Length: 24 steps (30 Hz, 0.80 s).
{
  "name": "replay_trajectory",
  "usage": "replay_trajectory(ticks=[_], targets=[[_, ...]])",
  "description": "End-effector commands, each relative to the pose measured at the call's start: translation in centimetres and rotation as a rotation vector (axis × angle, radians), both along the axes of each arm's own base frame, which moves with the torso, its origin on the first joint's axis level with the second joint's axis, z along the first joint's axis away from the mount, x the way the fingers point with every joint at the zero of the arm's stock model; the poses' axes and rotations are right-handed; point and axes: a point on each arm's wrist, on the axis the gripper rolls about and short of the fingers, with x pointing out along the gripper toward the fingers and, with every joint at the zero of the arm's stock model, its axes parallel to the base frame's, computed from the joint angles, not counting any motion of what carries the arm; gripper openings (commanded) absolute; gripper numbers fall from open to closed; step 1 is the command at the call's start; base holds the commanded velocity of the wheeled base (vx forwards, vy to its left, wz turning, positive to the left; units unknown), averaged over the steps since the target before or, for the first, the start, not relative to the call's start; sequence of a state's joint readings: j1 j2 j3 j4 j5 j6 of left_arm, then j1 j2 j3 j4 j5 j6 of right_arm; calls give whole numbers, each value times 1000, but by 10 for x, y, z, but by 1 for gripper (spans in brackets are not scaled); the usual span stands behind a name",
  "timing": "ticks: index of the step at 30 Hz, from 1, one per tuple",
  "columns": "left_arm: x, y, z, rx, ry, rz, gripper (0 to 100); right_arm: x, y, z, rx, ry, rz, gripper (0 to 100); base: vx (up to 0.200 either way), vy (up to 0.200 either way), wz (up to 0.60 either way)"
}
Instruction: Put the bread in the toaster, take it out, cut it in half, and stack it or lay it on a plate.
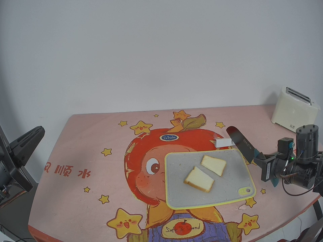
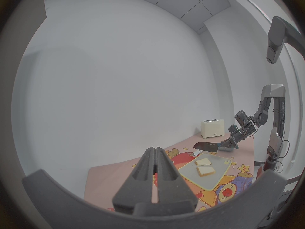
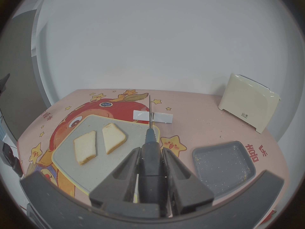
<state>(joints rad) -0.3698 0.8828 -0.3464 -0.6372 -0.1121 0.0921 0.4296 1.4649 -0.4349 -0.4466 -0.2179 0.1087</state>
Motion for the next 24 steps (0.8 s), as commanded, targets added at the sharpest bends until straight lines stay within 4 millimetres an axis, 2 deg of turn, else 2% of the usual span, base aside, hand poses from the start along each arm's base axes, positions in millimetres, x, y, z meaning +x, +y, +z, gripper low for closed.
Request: replay_trajectory(ticks=[1, 10, 12, 15, 18, 21, 22, 23, 24], targets=[[1, 0, -1, 2, 5, 0, 0, 0, 0, 1, 2, -3, 0, 0, 0, 0, 0], [1, -2, -5, 3, 22, -22, 0, 0, -1, 2, 4, -7, -5, 0, 0, 0, 0], [6, -10, -19, 3, 140, -78, 0, 0, -1, 5, 2, -22, -16, 0, 0, 0, 0], [22, -36, -39, 33, 333, -189, 0, -1, -1, 10, 5, -44, -21, 0, 0, 0, 0], [40, -65, -50, 51, 449, -254, 0, -3, -3, 12, 13, -56, -23, 0, 0, 0, 0], [65, -89, -59, 55, 538, -202, 0, -4, -3, 15, 18, -69, -26, 0, 0, 0, 0], [66, -90, -60, 57, 541, -198, 0, -4, -3, 16, 19, -71, -26, 0, 0, 0, 0], [84, -104, -71, 86, 585, -146, 0, -5, -3, 17, 21, -75, -23, 0, 0, 0, 0], [92, -110, -78, 104, 604, -119, 0, -5, -3, 16, 19, -73, -23, 0, 0, 0, 0]])
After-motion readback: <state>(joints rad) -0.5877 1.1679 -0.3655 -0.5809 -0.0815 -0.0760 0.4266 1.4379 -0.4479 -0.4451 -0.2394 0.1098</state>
